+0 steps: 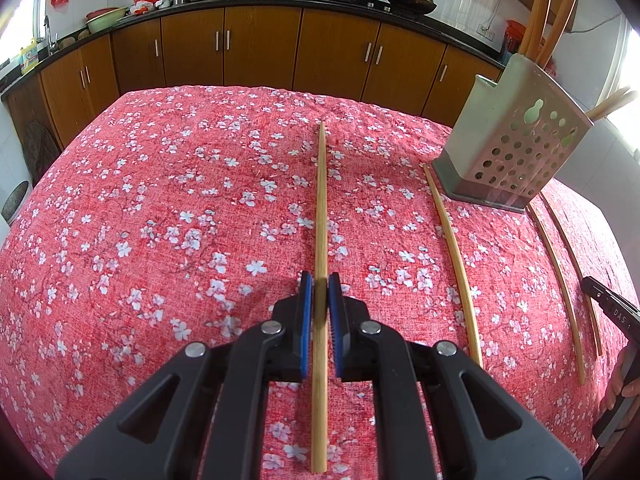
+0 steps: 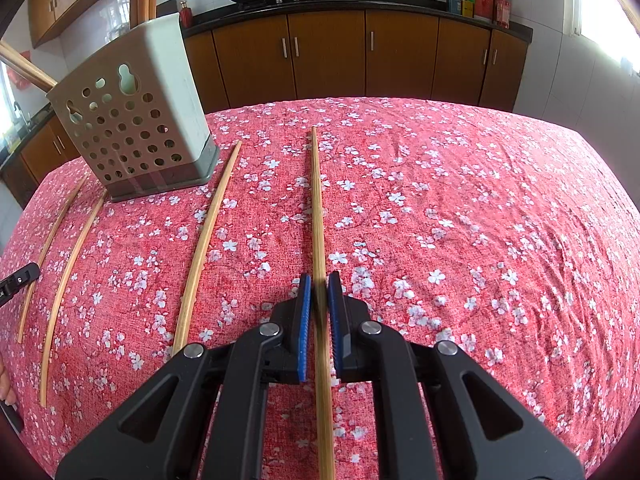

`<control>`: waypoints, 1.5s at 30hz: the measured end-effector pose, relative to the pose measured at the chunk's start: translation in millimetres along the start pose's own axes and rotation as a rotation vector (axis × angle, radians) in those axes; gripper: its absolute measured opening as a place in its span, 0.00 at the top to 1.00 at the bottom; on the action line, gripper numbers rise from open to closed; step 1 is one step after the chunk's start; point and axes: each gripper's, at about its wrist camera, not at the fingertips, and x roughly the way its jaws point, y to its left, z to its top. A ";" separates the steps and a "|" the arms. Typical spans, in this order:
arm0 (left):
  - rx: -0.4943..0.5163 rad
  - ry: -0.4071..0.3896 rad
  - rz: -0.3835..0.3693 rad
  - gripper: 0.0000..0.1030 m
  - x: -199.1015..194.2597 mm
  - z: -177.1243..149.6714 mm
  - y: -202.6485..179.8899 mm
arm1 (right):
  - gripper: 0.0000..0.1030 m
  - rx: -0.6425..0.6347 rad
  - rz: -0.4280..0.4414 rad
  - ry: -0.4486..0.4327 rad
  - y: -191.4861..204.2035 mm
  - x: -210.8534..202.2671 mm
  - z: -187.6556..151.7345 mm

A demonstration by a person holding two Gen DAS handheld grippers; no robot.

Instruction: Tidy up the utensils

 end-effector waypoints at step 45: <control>0.033 0.004 0.024 0.84 -9.7 -11.5 -11.6 | 0.78 0.003 0.003 -0.001 -0.8 -8.9 -11.3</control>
